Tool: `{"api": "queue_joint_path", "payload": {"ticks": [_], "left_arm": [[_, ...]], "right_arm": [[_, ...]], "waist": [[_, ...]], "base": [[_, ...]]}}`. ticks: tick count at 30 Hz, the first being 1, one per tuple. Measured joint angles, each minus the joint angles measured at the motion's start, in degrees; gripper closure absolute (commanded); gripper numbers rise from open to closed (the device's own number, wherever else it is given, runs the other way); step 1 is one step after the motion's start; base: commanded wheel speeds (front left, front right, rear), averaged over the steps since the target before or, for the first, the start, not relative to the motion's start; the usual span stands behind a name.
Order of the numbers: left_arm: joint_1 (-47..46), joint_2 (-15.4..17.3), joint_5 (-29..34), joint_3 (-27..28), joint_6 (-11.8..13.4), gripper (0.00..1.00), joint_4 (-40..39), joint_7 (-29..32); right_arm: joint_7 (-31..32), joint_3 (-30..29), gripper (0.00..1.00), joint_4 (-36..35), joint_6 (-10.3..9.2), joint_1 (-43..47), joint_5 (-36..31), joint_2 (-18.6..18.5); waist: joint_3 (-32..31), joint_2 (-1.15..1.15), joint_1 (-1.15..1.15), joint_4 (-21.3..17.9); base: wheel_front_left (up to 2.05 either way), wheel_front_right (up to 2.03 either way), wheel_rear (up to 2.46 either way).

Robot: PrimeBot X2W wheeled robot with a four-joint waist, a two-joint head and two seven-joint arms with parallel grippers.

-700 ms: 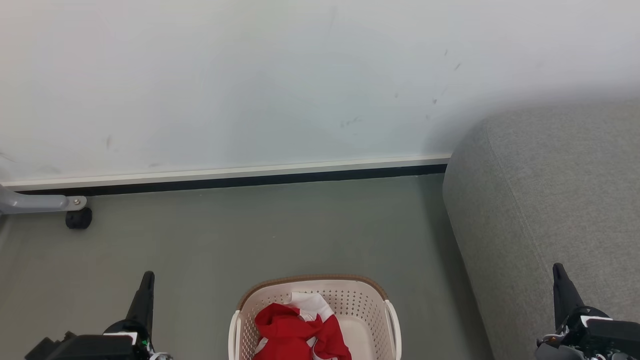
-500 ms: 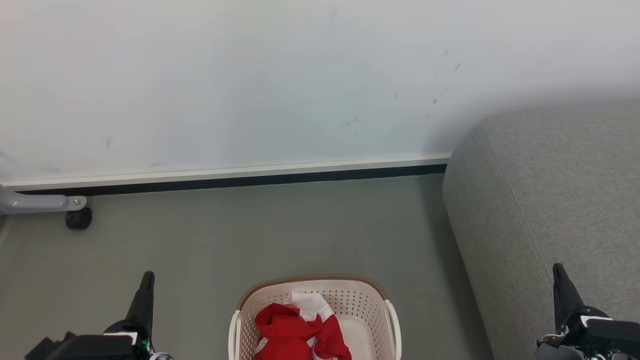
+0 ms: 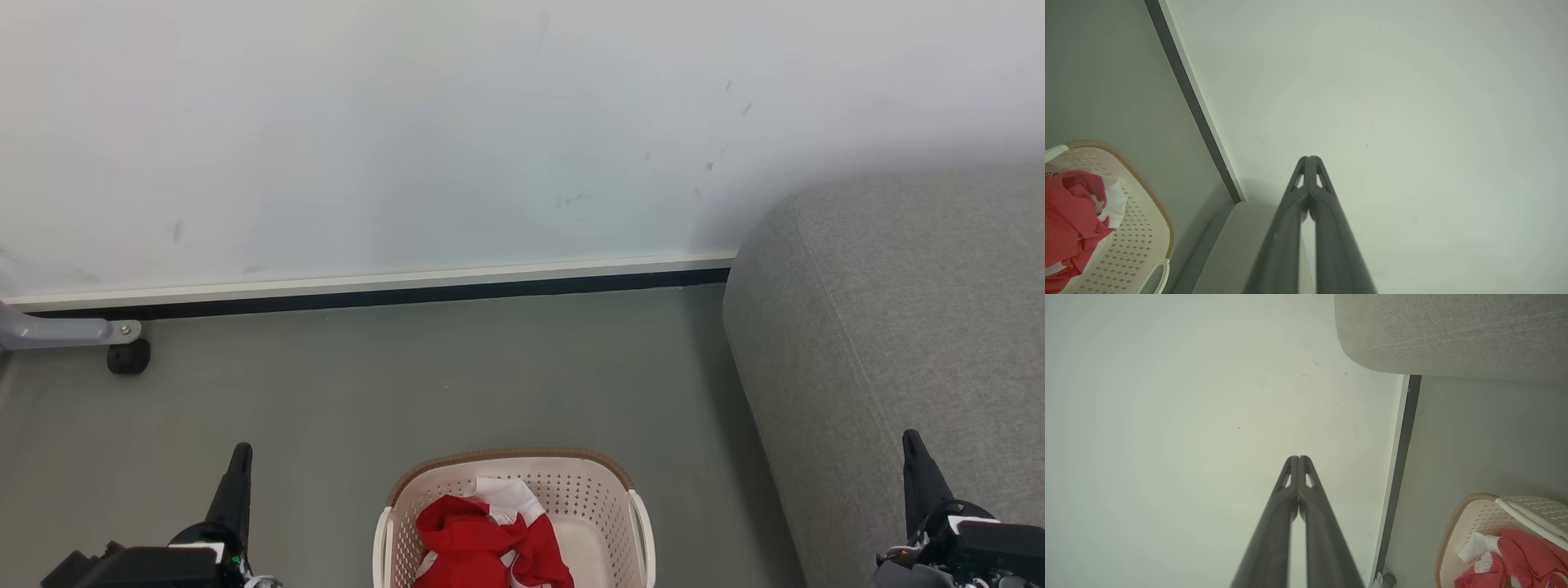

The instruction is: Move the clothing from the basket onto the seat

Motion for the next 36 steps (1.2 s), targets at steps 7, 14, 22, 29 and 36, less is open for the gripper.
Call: {"api": "queue_joint_path", "payload": {"ticks": [7,14,22,29,36], "left_arm": [[0.0,0.0,0.0,0.0,0.0,1.0,0.0,0.0],[0.0,0.0,0.0,0.0,0.0,1.0,0.0,0.0],[0.0,0.0,0.0,0.0,0.0,1.0,0.0,0.0],[1.6,-0.6,0.0,-0.3,0.1,0.0,1.7,-0.1],[1.4,-0.6,0.0,-0.6,0.1,0.0,1.5,-0.6]], "right_arm": [[0.0,0.0,1.0,0.0,0.01,0.0,0.0,0.0],[0.0,0.0,1.0,0.0,0.0,0.0,0.0,0.0],[0.0,0.0,1.0,0.0,0.01,0.0,0.0,0.0],[-0.2,0.3,0.0,1.8,-0.29,1.4,-0.1,0.7],[-1.0,0.8,0.0,1.7,-0.29,1.3,-0.7,0.7]], "waist": [[0.0,0.0,0.0,0.0],[0.0,0.0,0.0,0.0],[0.0,0.0,0.0,0.0],[0.0,0.0,0.0,0.0],[0.0,0.0,0.0,0.0]], "base": [[0.0,0.0,0.0],[0.0,0.0,0.0],[0.0,0.0,0.0],[0.0,0.0,0.0],[0.0,0.0,0.0]]}}
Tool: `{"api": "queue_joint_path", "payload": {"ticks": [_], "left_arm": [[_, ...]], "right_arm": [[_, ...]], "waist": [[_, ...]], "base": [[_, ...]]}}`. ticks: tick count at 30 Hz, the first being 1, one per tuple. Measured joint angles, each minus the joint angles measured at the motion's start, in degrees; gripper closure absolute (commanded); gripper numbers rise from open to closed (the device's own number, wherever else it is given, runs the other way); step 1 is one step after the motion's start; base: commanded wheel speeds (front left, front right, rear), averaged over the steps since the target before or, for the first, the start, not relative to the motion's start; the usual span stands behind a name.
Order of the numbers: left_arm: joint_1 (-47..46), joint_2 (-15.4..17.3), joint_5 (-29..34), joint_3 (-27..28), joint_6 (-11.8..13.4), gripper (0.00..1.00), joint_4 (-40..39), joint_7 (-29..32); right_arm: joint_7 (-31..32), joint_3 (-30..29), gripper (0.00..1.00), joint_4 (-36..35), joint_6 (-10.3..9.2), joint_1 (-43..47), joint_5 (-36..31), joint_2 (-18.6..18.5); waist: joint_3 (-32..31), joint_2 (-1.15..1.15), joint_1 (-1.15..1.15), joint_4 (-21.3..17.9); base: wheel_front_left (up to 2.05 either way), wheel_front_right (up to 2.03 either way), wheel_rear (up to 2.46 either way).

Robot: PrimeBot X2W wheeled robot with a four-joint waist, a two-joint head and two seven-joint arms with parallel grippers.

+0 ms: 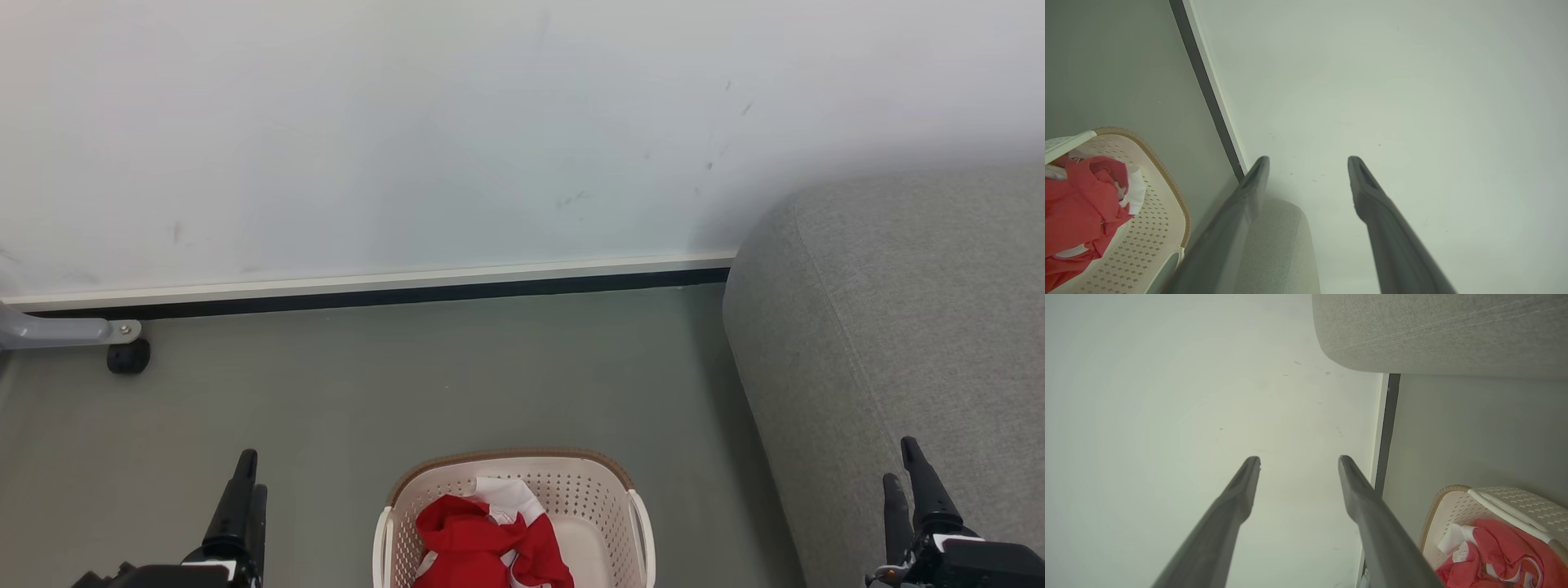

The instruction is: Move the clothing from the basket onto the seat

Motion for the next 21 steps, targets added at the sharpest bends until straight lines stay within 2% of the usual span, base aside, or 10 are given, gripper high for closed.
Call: {"api": "queue_joint_path", "payload": {"ticks": [12,21], "left_arm": [[-1.2,1.2,4.4,-2.2,0.0,0.0,-1.1,-2.5],[-2.4,3.7,13.5,-5.4,0.0,0.0,-2.4,-5.6]], "right_arm": [[-2.9,2.1,0.0,-0.6,0.0,-0.7,-4.9,-0.8],[-5.2,5.4,0.0,-1.0,-0.54,-2.0,-13.5,-3.1]], "waist": [[0.1,0.0,0.0,0.1],[0.1,0.0,0.0,0.2]], "base": [[0.0,0.0,0.0],[0.0,0.0,0.0]]}}
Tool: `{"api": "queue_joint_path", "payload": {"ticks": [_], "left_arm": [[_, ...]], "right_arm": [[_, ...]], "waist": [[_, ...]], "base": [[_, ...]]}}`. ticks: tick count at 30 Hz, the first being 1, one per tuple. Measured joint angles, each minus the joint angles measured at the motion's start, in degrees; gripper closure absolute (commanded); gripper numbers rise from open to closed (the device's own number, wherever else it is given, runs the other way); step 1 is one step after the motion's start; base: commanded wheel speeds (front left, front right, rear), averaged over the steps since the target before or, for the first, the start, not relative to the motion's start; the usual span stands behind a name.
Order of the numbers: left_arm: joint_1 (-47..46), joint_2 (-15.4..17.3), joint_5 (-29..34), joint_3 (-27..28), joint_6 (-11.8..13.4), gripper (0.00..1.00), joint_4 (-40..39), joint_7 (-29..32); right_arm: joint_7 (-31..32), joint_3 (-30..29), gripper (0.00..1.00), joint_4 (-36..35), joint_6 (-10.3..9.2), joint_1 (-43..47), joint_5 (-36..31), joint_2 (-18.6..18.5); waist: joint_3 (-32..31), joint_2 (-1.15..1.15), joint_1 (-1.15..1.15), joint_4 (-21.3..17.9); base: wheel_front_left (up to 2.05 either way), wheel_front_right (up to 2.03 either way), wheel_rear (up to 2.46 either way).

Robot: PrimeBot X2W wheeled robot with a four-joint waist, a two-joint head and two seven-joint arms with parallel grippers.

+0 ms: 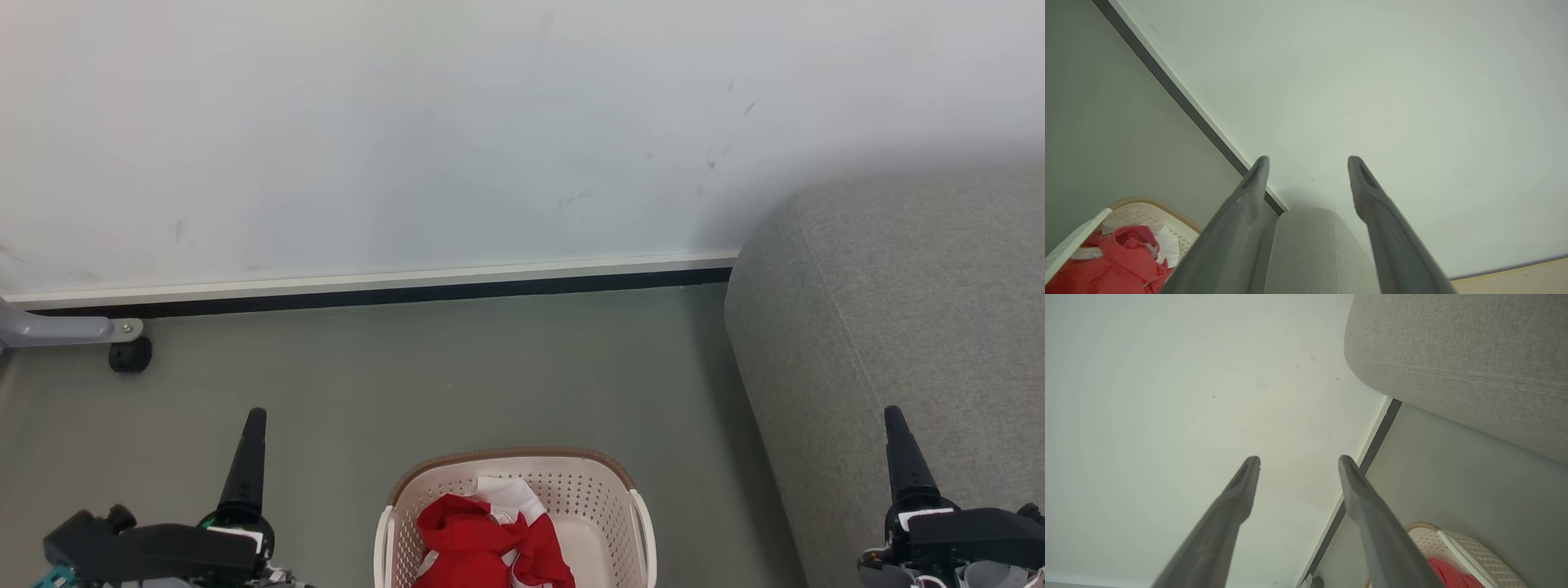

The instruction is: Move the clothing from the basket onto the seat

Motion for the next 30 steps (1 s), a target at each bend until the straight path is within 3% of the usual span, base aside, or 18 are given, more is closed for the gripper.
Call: {"api": "queue_joint_path", "payload": {"ticks": [8,20,30], "left_arm": [[-1.0,2.1,8.5,-3.1,1.1,0.0,-1.2,-1.8],[-2.5,5.3,22.6,-8.0,4.9,0.0,-2.9,-4.5],[-2.8,6.9,31.0,-10.8,7.2,0.0,-3.2,-6.5]], "right_arm": [[-1.8,3.6,0.0,-0.6,-1.63,-1.3,-9.0,-2.1],[-4.4,9.5,0.0,-1.1,-4.69,-2.5,-22.5,-5.4],[-6.5,13.8,0.0,-1.1,-6.61,-3.7,-32.5,-7.3]], "waist": [[-0.1,0.0,0.0,0.1],[-0.3,0.0,0.0,-0.1],[-0.4,0.0,0.0,-0.1]], "base": [[0.0,0.0,0.0],[0.0,0.0,0.0],[0.0,0.0,0.0]]}}
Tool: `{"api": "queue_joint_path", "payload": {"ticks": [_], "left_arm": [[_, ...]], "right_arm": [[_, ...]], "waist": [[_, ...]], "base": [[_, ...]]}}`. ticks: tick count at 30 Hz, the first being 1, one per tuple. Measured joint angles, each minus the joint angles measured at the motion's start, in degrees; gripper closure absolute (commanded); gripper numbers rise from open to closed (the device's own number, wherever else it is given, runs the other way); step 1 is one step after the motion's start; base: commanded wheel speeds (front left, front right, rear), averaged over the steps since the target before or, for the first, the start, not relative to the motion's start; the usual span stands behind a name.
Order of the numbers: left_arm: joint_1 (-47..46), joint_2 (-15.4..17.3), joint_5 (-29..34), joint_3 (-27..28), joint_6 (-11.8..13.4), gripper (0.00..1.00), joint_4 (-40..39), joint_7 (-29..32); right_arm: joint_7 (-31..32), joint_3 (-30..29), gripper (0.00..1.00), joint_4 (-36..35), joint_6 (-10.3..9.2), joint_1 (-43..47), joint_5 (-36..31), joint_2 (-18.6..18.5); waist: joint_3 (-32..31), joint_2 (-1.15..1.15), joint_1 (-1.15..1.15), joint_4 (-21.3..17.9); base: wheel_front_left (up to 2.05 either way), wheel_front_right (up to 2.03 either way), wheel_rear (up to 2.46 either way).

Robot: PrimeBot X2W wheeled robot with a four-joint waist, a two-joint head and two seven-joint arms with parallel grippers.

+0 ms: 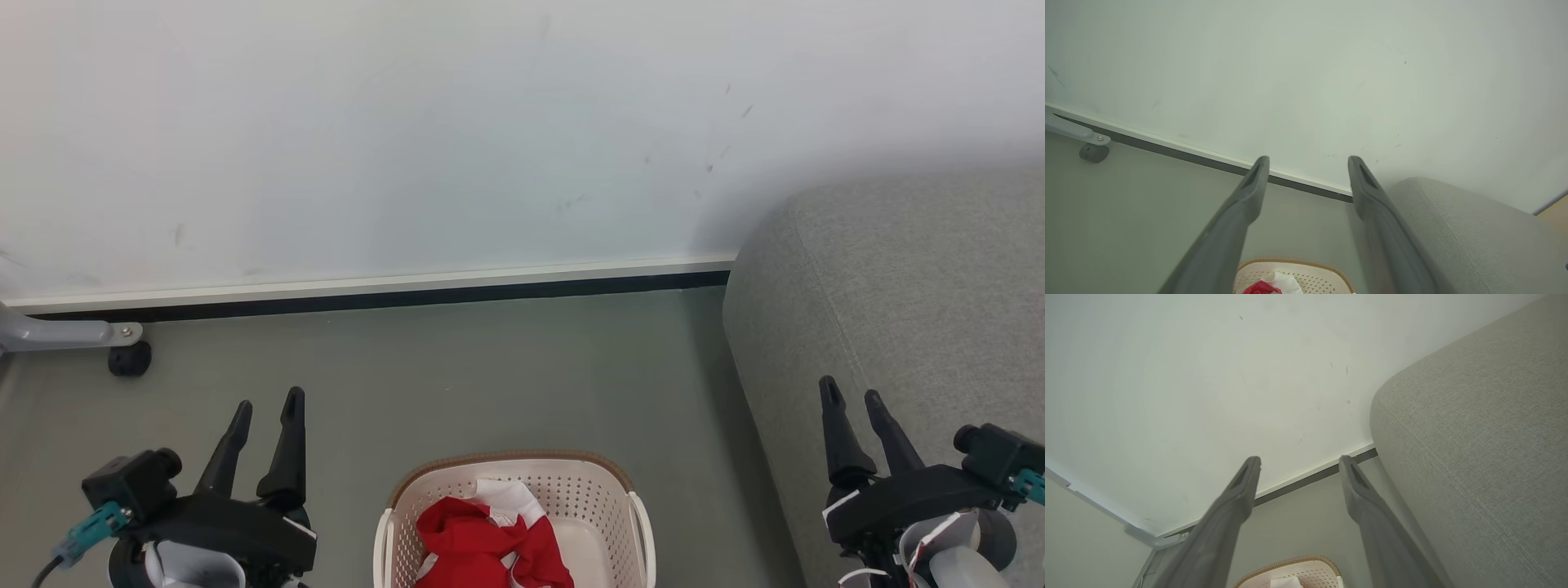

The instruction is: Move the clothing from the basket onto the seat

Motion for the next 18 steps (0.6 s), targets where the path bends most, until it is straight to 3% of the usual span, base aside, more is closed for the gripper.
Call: {"api": "queue_joint_path", "payload": {"ticks": [18], "left_arm": [[-0.1,1.4,12.0,-2.9,3.4,0.0,1.0,-2.4]], "right_arm": [[-3.6,5.5,0.0,2.4,-2.99,-1.8,-13.8,-1.9]], "waist": [[-0.1,0.0,0.0,0.1]], "base": [[0.0,0.0,0.0]]}}
